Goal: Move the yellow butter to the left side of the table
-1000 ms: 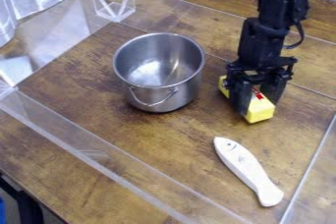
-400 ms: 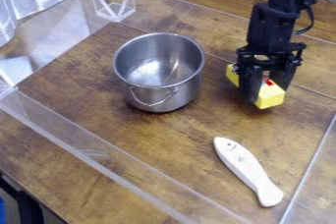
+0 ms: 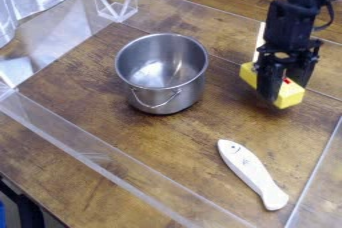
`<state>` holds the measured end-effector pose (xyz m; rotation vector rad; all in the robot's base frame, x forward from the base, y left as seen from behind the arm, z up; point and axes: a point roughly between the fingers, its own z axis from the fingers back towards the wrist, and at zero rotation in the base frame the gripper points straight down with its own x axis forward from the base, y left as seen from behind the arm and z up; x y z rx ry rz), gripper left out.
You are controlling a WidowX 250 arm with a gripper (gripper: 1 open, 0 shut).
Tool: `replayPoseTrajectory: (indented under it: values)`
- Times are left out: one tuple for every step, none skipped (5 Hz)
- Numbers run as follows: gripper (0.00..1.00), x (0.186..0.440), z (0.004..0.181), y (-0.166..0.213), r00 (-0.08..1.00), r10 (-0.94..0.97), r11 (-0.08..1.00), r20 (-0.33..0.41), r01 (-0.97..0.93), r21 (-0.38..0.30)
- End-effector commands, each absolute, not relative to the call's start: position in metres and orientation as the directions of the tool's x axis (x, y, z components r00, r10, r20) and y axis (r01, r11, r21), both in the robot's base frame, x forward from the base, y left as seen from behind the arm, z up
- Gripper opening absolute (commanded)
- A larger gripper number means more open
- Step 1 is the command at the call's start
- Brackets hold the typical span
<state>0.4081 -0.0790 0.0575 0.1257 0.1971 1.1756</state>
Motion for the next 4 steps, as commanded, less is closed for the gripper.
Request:
replayPoseTrajectory:
  values:
    - [0.0,0.418,0.079,-0.086,0.372,0.925,0.379,-0.072,-0.914,0.143]
    - [0.0,0.418,0.088,-0.075,0.333,0.94,0.34,-0.075,-0.929,0.143]
    - [0.0,0.418,0.095,-0.065,0.296,0.952,0.304,-0.075,-0.942,0.144]
    - [0.0,0.421,0.106,-0.073,0.286,0.955,0.294,-0.075,-0.945,0.143]
